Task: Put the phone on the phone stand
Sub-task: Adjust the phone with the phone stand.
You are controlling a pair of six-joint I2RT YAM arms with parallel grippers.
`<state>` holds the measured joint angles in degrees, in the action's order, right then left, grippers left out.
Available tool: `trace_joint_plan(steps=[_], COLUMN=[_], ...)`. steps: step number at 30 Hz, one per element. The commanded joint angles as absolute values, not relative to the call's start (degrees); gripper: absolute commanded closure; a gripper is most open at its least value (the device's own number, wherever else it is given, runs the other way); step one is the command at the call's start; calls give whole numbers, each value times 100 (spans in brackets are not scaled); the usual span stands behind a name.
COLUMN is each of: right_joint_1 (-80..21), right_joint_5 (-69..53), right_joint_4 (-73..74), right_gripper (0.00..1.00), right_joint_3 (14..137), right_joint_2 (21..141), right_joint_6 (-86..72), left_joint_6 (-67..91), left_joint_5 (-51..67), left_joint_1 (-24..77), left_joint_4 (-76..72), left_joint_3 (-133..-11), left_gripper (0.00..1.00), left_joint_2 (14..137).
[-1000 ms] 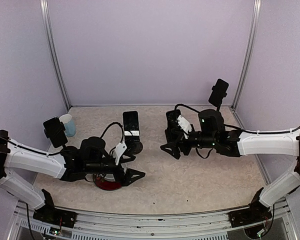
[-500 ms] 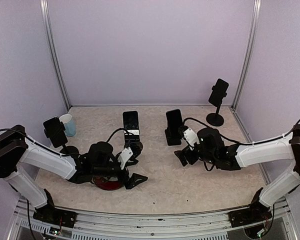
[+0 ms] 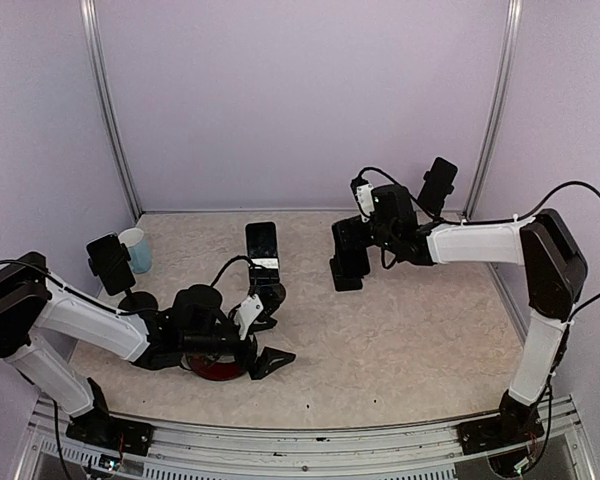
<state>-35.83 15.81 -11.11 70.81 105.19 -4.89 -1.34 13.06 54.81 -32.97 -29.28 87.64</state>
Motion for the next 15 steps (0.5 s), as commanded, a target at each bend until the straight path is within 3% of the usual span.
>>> trace_joint_plan(steps=[1,15], right_joint_1=[-3467,-3366], right_joint_5=[1089,733], right_joint_4=[-673,-593], right_gripper=[0,0], right_joint_3=[7777,8062], right_joint_2=[11019,11153], right_joint_6=[-682,-890], left_joint_6=[-117,-137], left_joint_5=[1327,1226], left_joint_1=[5526,5530], left_joint_4=[-3488,-3422], left_joint_3=[-2922,-2947], left_gripper=[1,1], left_joint_2=[8579,8519])
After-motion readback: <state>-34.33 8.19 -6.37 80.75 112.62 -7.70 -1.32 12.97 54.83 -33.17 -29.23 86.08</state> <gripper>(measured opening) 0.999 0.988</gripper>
